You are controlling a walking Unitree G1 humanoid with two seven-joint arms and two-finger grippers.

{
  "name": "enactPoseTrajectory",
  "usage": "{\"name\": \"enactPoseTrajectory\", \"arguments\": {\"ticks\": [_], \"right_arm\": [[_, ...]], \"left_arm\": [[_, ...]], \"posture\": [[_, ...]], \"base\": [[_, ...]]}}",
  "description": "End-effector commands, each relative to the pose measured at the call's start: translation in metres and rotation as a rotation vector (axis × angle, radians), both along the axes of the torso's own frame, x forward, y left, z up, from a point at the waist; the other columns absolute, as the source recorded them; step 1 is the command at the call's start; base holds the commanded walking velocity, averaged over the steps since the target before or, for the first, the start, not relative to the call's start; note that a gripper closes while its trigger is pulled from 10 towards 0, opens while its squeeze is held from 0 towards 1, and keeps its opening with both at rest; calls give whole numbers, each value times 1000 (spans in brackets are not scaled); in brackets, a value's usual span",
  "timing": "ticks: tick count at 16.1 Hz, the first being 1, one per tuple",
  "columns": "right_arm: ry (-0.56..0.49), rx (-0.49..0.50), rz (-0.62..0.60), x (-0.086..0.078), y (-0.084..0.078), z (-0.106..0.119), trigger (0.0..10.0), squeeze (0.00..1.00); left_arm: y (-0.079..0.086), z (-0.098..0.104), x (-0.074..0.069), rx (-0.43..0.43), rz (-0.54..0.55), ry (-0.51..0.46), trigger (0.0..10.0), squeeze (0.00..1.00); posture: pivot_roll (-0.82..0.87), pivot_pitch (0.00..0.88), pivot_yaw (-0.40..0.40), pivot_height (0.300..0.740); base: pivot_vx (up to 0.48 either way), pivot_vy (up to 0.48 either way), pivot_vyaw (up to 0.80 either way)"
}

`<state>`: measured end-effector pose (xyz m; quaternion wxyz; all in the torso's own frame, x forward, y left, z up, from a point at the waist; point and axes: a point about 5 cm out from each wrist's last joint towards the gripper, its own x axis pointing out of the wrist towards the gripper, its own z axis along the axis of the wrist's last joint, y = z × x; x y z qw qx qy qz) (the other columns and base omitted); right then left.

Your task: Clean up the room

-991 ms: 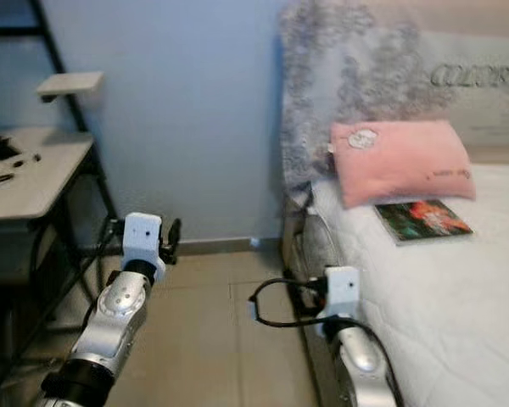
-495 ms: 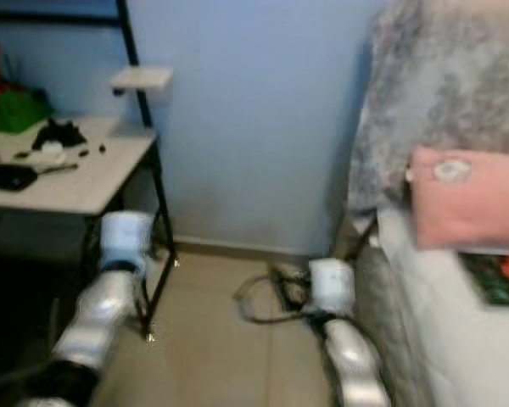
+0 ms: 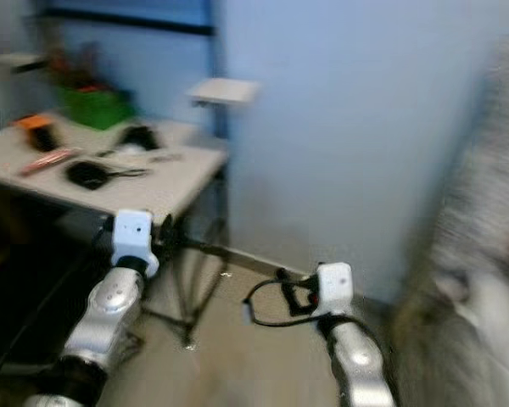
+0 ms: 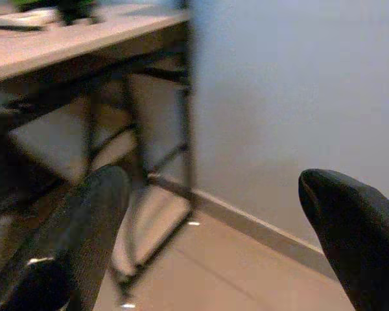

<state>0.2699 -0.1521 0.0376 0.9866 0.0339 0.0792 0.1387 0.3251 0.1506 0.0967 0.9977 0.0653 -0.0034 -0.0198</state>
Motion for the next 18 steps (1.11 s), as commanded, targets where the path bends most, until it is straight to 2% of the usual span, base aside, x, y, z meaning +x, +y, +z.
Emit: {"name": "enactPoseTrajectory", "arguments": {"ticks": [1, 3, 5, 6, 7, 8, 9, 10, 11, 12, 14, 18], "right_arm": [[-15, -6, 12, 2, 1, 3, 10000, 0], [-32, -4, 17, 3, 2, 5, 10000, 0], [-46, -23, -26, 3, -4, 7, 10000, 0], [-67, -12, -51, -6, -17, 10, 10000, 0], [-61, -35, -121, -29, -48, 9, 10000, 0], [-53, -62, -142, -43, -61, 7, 10000, 0], [-36, -87, -138, -56, -69, 4, 10000, 0], [-23, -104, -116, -64, -71, 4, 10000, 0], [-20, -106, -108, -65, -71, 5, 10000, 0], [-18, -105, -99, -65, -70, 8, 10000, 0], [-16, -92, -73, -64, -65, 11, 10000, 0], [3, -28, -63, -54, -54, 9, 10000, 0]], "left_arm": [[-1, 7, 2, 7, -10, -26, 10000, 0], [-3, 9, 3, 15, -21, -37, 10000, 0], [3, 11, 5, 129, 37, -59, 10000, 0], [-2, 5, 6, 38, 34, 11, 10000, 0], [-40, 0, -2, -83, -113, 25, 10000, 0], [-54, -6, -13, -90, -153, 39, 10000, 0], [-58, -10, -25, -70, -172, 46, 10000, 0], [-40, -6, -31, -85, -98, 5, 10000, 0], [-41, -3, -32, -112, -89, -4, 10000, 0], [-52, 3, -32, -126, -118, -20, 10000, 0], [-54, -2, -38, -119, -135, 9, 10000, 0], [-45, 1, -34, -110, -112, 6, 10000, 0]], "posture": [[80, 0, 28, 710], [81, 0, 28, 710], [83, 0, 22, 710], [83, 0, 13, 710], [77, 0, 4, 710], [72, 0, -1, 710], [69, 0, -2, 710], [64, 0, -11, 710], [64, 0, -11, 710], [65, 0, -24, 710], [64, 0, -36, 710], [105, 0, -48, 710]], "base": [[480, 0, 519], [480, 0, 519], [480, 0, 288], [0, 0, 0], [0, 0, 0], [0, 0, 0], [0, 0, 0], [0, 0, 0], [0, 0, 0], [0, 0, 0], [0, 0, 0], [0, 0, 0]]}}
